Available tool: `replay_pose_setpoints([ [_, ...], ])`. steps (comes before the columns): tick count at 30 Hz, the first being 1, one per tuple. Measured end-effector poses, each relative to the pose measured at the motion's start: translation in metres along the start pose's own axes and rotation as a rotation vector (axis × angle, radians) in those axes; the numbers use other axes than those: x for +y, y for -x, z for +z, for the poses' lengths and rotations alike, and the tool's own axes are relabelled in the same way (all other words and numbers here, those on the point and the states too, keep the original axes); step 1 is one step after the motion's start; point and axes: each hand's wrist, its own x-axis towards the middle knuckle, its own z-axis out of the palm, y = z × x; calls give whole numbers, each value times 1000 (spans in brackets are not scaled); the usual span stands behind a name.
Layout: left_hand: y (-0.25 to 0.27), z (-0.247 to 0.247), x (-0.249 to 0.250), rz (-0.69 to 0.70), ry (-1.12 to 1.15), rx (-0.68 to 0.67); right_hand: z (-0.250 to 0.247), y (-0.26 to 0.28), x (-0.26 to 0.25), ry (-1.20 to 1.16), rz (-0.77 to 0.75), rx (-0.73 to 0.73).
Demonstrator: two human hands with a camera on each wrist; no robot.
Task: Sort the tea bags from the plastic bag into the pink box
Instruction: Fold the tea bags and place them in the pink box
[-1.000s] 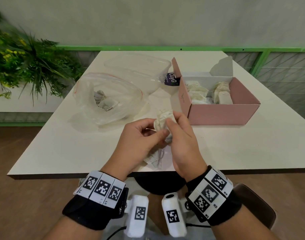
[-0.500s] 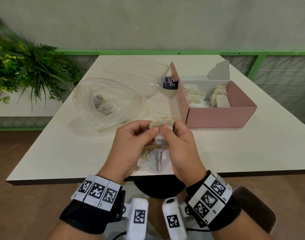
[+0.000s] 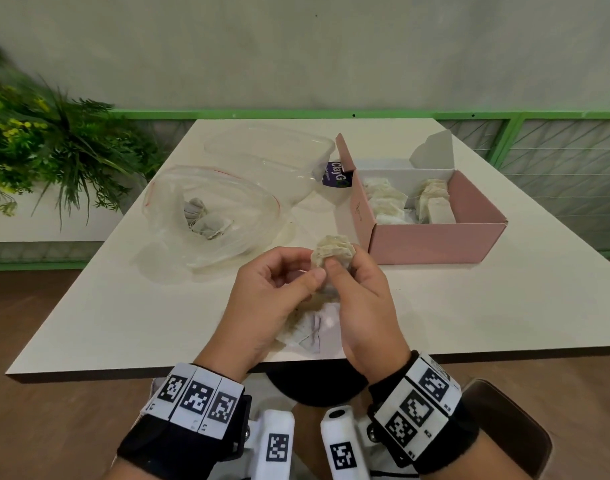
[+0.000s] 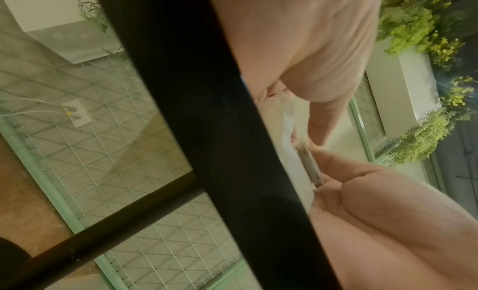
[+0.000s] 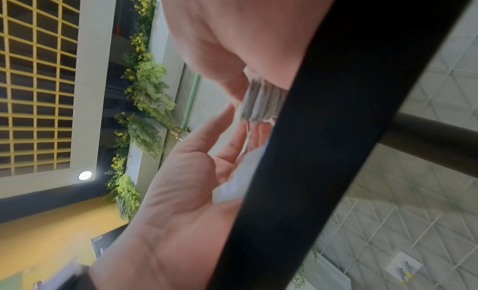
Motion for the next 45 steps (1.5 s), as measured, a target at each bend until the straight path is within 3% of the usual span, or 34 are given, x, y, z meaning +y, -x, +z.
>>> replay_pose_setpoints([
  [5, 1, -1, 4, -13, -33, -120, -3, 0, -3, -120, -12, -33],
  [10, 0, -1, 1, -31, -87, -47, -3, -2, 0, 44, -76, -45],
  [12, 0, 0, 3, -47, -60, -41, -5, -5, -6, 236, -143, -49],
  [14, 0, -1, 4, -39, -62, -32, -12, -11, -18, 569, -312, -64],
  [16, -1, -2, 4, -27, -84, -36, -18, -17, -39, 917, -457, -183],
  [17, -1, -2, 3, -27, -92, -42, -19, -21, -50, 1066, -460, -277],
  [19, -1, -4, 1, -35, -100, -57, -20, -27, -69, 1251, -398, -436],
  [22, -1, -2, 0, -42, -75, -72, -23, -31, -85, 1304, -356, -519],
  [30, -3, -7, -3, -3, -61, -36, -46, -48, -147, 1164, -63, -436],
  [37, -4, -6, -3, -29, 0, 8, -83, -115, -205, 1560, 29, -397],
  [41, -2, -7, -4, -28, -19, 28, -101, -148, -195, 1730, 186, -403],
  [45, -3, -7, -6, -23, -48, 32, -105, -161, -178, 1795, 339, -518],
])
